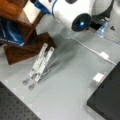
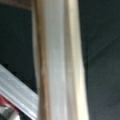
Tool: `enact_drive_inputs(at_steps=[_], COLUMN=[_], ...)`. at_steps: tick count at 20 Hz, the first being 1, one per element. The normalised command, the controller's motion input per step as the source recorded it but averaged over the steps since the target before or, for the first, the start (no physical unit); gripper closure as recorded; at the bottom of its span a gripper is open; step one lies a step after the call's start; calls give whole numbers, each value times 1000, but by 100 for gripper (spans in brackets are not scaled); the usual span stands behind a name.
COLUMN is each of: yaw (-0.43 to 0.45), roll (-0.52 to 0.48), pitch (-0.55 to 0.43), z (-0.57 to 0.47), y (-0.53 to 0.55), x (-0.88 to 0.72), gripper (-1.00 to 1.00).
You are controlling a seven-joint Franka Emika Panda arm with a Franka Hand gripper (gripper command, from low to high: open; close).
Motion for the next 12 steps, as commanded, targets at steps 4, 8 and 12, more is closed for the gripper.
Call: enact_drive_inputs(at_steps=[4, 8, 12], yaw=[284, 287, 287], roll=[-57, -47, -47], pitch=[20, 34, 38], z=[52, 64, 76], y=[-63, -67, -78], x=[-144, -148, -161], gripper=[100, 100, 100])
